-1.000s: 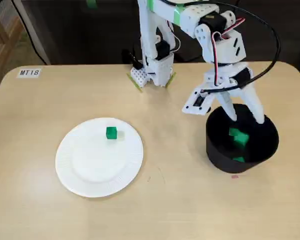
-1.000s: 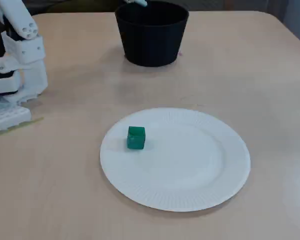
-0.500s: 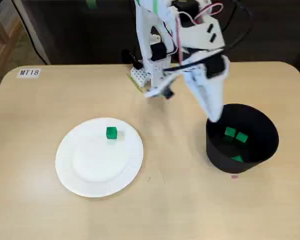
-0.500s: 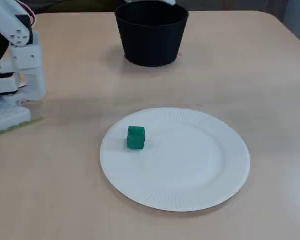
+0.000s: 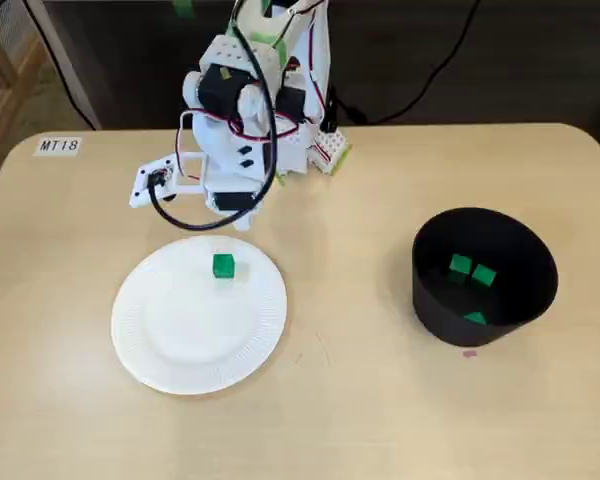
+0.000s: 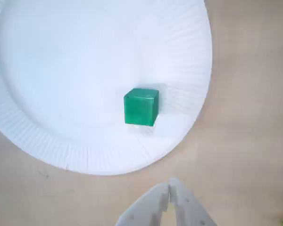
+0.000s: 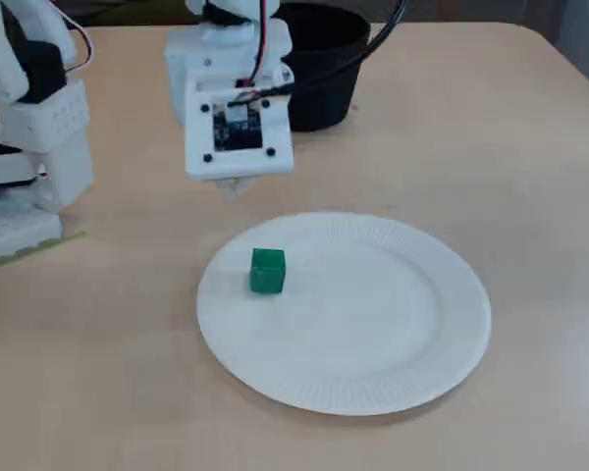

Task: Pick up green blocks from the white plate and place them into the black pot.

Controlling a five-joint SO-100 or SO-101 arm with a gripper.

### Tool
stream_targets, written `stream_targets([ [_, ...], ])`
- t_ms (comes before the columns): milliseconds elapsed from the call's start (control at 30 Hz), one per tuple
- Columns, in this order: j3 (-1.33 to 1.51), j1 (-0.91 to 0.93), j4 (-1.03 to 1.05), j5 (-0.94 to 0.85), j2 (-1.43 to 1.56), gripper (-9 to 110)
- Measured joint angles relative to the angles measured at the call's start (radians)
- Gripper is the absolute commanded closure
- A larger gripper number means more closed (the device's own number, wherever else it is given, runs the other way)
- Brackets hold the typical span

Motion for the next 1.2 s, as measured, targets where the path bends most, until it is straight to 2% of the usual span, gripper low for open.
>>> stream_targets([
  [100,0.0,0.017,0.0,-0.017,-0.002,77],
  [433,-0.02,0.015,-0.031,-0.038,-0.098,65],
  [833,-0.138,0.12,0.006,-0.034,-0.331,60],
  [1200,-0.14,0.097,-0.038,-0.02,-0.394,61],
])
